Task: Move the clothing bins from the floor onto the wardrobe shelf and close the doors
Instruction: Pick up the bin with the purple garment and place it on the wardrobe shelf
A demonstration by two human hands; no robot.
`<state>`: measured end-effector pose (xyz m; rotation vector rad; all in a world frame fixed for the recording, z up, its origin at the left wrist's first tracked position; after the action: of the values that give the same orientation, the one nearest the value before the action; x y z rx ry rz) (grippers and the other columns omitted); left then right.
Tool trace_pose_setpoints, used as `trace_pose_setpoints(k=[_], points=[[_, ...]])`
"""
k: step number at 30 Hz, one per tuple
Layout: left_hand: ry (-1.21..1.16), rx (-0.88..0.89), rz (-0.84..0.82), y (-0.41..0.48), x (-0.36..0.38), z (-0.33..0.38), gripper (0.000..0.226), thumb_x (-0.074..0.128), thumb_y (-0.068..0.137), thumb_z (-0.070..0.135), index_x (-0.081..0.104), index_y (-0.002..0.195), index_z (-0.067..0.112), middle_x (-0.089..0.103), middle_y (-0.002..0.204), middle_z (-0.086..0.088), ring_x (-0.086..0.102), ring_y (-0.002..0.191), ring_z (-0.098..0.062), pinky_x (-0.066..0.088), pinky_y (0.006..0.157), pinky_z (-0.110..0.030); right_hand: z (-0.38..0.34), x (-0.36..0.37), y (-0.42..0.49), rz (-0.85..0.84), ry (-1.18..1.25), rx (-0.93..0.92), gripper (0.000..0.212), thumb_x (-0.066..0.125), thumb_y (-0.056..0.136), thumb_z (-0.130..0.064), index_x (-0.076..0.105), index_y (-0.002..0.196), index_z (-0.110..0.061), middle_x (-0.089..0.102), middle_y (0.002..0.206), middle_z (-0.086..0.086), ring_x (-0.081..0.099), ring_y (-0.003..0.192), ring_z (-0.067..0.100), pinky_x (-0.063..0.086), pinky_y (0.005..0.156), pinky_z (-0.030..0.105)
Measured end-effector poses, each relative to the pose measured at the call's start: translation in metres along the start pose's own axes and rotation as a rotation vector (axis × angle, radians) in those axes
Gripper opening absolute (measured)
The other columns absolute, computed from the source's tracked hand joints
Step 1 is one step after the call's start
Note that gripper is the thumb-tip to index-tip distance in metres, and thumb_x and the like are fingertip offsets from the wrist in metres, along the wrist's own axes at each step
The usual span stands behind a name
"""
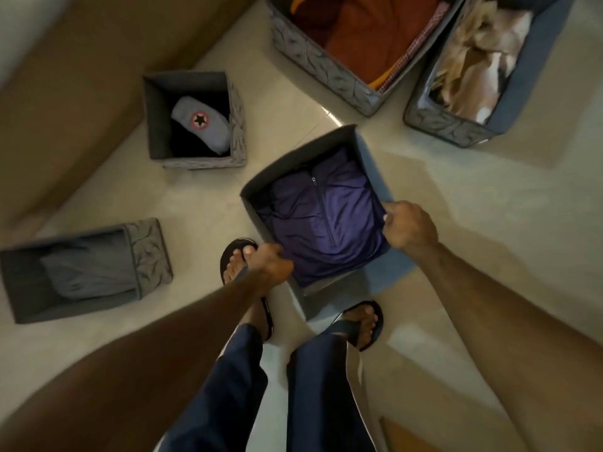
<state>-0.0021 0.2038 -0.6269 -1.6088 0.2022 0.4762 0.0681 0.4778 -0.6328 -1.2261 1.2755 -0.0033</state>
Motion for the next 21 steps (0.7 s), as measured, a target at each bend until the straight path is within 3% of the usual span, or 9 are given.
trace_pose_setpoints(k=[2, 4, 7, 11, 13, 18, 21], points=[[-0.072, 0.070, -0.049, -0.009, -0.017, 0.003, 0.061, 0.056, 0.053, 0.045, 0.055, 0.113, 0.054, 0.060, 0.127, -0.007, 0.056, 0.116, -0.034, 0.048, 0.100, -0.045, 0.002, -0.017, -0.019, 0.004, 0.030, 0.035, 0.032, 0.048, 0.090, -0.018, 0.066, 0.116, -0.022, 0.065, 0.118, 0.019, 0.061, 0.105, 0.041, 0.050, 0.083, 0.038], [-0.087, 0.160, -0.058, -0.039, -0.049, 0.015, 0.058, 0.067, 0.063, 0.026, 0.062, 0.120, 0.038, 0.068, 0.108, -0.004, 0.064, 0.098, -0.027, 0.054, 0.085, -0.034, 0.004, -0.038, -0.042, -0.018, 0.036, 0.055, 0.033, 0.047, 0.091, -0.019, 0.065, 0.118, -0.024, 0.065, 0.119, 0.019, 0.061, 0.105, 0.041, 0.049, 0.081, 0.037], [-0.005, 0.290, -0.011, -0.096, -0.098, 0.035, 0.054, 0.067, 0.073, 0.010, 0.063, 0.125, 0.022, 0.069, 0.112, -0.010, 0.065, 0.102, -0.031, 0.054, 0.085, -0.033, -0.003, -0.081, -0.088, -0.024, 0.043, 0.075, 0.032, 0.046, 0.094, -0.019, 0.064, 0.119, -0.021, 0.065, 0.118, 0.020, 0.062, 0.103, 0.040, 0.049, 0.078, 0.037], [0.038, 0.423, 0.026, -0.200, -0.168, 0.050, 0.054, 0.065, 0.073, 0.012, 0.062, 0.126, 0.025, 0.069, 0.116, -0.011, 0.064, 0.106, -0.032, 0.054, 0.088, -0.037, -0.029, -0.167, -0.179, 0.052, 0.157, 0.134, 0.025, 0.046, 0.094, -0.011, 0.066, 0.108, -0.009, 0.067, 0.109, 0.022, 0.063, 0.097, 0.042, 0.049, 0.072, 0.037], [0.026, 0.461, 0.045, -0.245, -0.196, 0.051, 0.055, 0.067, 0.073, 0.017, 0.060, 0.126, 0.030, 0.069, 0.117, -0.008, 0.064, 0.107, -0.031, 0.054, 0.088, -0.038, -0.042, -0.201, -0.221, 0.093, 0.222, 0.166, 0.027, 0.046, 0.093, -0.007, 0.067, 0.111, -0.006, 0.068, 0.109, 0.022, 0.064, 0.097, 0.041, 0.052, 0.077, 0.040], [-0.031, 0.550, 0.147, -0.364, -0.275, 0.056, 0.071, 0.061, 0.075, 0.011, 0.047, 0.139, 0.038, 0.069, 0.119, -0.002, 0.066, 0.105, -0.024, 0.049, 0.081, -0.025, -0.062, -0.282, -0.321, 0.204, 0.384, 0.223, 0.035, 0.052, 0.092, -0.014, 0.065, 0.124, -0.019, 0.070, 0.117, 0.016, 0.066, 0.101, 0.035, 0.047, 0.073, 0.028], [0.043, 0.566, 0.250, -0.425, -0.312, 0.067, 0.077, 0.054, 0.072, 0.012, 0.041, 0.143, 0.040, 0.070, 0.113, -0.008, 0.067, 0.094, -0.030, 0.053, 0.076, -0.032, -0.071, -0.319, -0.363, 0.274, 0.455, 0.225, 0.041, 0.054, 0.092, -0.013, 0.059, 0.132, -0.022, 0.069, 0.119, 0.013, 0.067, 0.102, 0.033, 0.048, 0.078, 0.026]])
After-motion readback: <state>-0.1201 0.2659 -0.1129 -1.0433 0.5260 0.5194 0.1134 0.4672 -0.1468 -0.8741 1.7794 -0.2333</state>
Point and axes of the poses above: each hand's wrist, its own y-axis towards the middle knuckle, its own x-axis out of the palm, z = x × y, the point moved 2 cm from there along y, towards the middle knuckle
